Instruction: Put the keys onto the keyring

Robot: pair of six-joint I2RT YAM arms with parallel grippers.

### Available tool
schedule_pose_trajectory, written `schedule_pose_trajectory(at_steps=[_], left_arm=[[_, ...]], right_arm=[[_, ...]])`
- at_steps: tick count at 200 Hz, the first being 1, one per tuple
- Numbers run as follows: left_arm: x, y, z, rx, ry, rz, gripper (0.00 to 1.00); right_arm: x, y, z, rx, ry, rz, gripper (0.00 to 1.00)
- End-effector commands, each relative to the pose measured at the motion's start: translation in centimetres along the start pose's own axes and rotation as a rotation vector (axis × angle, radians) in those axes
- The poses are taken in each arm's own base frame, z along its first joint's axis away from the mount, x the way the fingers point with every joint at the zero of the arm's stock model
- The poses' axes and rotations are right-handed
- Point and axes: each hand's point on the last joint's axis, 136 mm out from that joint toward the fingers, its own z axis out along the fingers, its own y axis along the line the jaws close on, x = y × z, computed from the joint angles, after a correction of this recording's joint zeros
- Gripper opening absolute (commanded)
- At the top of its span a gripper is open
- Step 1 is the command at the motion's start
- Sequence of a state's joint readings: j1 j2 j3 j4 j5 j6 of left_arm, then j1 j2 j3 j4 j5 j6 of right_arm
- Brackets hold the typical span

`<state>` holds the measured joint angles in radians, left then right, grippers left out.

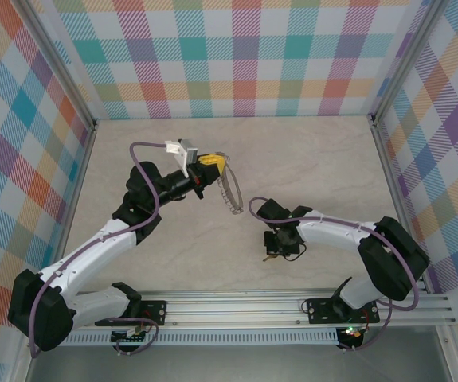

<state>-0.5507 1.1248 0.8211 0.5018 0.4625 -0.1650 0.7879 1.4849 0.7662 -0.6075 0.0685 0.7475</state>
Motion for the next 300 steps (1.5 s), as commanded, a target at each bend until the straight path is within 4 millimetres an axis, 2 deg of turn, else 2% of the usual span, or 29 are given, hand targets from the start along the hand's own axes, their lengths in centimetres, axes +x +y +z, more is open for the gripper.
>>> schedule_pose_trajectory(at_steps=[1, 37, 63, 109, 175, 201, 228, 268, 300], left_arm=[[-2.2, -0.7, -0.6, 0.031, -0.074, 0.035, 0.0], [-2.2, -0.8, -0.4, 0.037, -0.073, 0.032, 0.0], [-2.4, -0.8, -0.3, 0.042, -0.072, 0.028, 0.0], [-2.7, -0.9, 0.0, 0.047, -0.058, 0.026, 0.0], [-2.8, -0.7, 0.2, 0.039, -0.05, 0.016, 0.0], [-2.7, -0.7, 0.3, 0.036, -0.041, 0.011, 0.0], [-2.7, -0.6, 0.5, 0.039, -0.033, 0.011, 0.0], [-2.5, -0.9, 1.2, 0.065, 0.01, 0.022, 0.0], [-2.8, -1.6, 1.7, 0.111, 0.053, 0.048, 0.0]], right_arm=[[0.1, 0.0, -0.3, 0.013, 0.001, -0.003, 0.15], [0.1, -0.1, -0.8, 0.009, -0.01, -0.008, 0.0], [-0.5, 0.2, -2.0, -0.002, -0.04, -0.027, 0.0], [-3.1, 2.3, -6.2, -0.089, -0.154, -0.095, 0.0], [-5.2, 5.2, -7.7, -0.349, -0.237, -0.148, 0.0], [-6.3, 6.2, -9.1, -0.482, -0.308, -0.166, 0.0], [-7.9, 6.8, -12.0, -0.627, -0.406, -0.19, 0.0], [-10.4, 7.2, -18.5, -0.826, -0.614, -0.266, 0.0], [-11.7, 7.0, -23.5, -0.903, -0.769, -0.336, 0.0]])
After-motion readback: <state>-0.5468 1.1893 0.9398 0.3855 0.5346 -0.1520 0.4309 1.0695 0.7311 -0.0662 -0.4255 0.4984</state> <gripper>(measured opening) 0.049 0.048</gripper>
